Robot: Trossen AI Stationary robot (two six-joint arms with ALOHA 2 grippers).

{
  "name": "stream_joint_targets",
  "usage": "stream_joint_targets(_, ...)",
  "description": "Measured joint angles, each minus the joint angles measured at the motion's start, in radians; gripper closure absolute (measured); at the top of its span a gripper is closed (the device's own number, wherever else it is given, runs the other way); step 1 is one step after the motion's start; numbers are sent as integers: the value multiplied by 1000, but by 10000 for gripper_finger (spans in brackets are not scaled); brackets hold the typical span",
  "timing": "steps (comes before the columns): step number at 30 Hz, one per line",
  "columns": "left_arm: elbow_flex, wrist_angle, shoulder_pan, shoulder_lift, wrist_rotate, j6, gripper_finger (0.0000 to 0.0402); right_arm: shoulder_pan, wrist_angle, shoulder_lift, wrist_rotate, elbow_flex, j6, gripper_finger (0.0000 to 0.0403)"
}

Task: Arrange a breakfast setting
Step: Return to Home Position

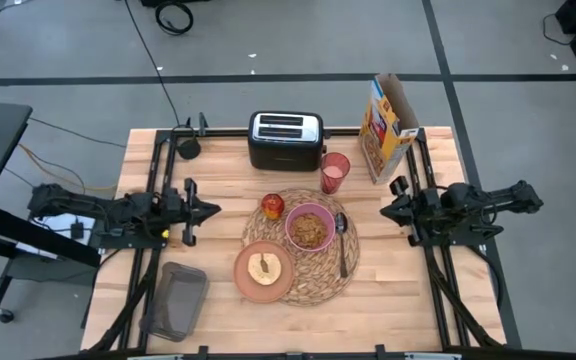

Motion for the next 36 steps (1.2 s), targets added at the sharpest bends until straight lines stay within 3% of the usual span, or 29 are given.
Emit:
stream_joint_targets(10, 0, -58, 0, -23, 50, 46, 372, -1, -246, 14, 111, 0, 95, 385)
stream_joint_targets(15, 0, -81, 0, -32, 73, 33, 372, -52, -114, 49, 174, 0, -24, 385)
stream_joint_targets(18, -1, -76, 0, -33, 75, 22, 372, -125, -90, 57, 169, 0, -16, 385)
stream_joint_targets(28, -1, -88, 0, -31, 75, 2, 372, -274, -147, 188, -22, 0, 40, 385)
stream_joint_targets(36, -1, -88, 0, -31, 75, 1, 372, -274, -147, 299, 5, 0, 14, 385)
